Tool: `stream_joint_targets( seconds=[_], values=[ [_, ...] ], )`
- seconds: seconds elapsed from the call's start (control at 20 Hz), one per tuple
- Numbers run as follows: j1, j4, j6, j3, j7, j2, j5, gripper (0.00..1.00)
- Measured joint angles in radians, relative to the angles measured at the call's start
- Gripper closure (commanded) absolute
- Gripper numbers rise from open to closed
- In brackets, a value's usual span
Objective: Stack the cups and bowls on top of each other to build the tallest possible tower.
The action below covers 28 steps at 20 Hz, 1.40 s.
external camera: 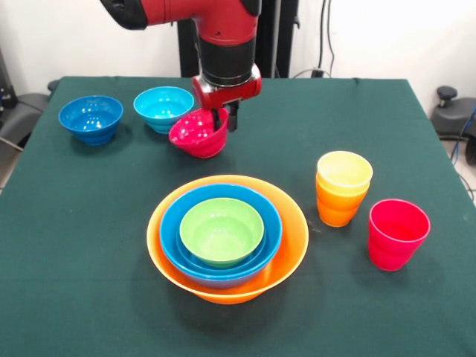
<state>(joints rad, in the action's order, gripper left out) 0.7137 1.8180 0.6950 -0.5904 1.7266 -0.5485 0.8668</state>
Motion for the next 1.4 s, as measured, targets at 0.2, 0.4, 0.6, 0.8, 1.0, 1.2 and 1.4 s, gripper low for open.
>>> stream_joint_targets(
  seconds=[0.2,0.4,0.6,0.8,1.0,1.2,1.4],
  values=[
    [-0.004,-0.007,-0.009,0.007,0.0,-0.001,0.0,1.0],
    [-0.004,-0.015,-0.009,0.011,0.0,-0.001,0.0,1.0],
    [-0.004,-0.027,-0.009,0.011,0.0,-0.001,-0.003,1.0],
    [0.005,-0.037,-0.009,0.009,0.0,-0.004,-0.037,1.0],
    [0.021,-0.047,-0.006,0.0,0.0,-0.012,-0.087,1.0],
    [0.04,-0.067,0.016,-0.011,0.0,-0.03,-0.149,1.0],
    [0.054,-0.094,0.054,-0.03,0.0,-0.055,-0.205,1.0]
  ],
)
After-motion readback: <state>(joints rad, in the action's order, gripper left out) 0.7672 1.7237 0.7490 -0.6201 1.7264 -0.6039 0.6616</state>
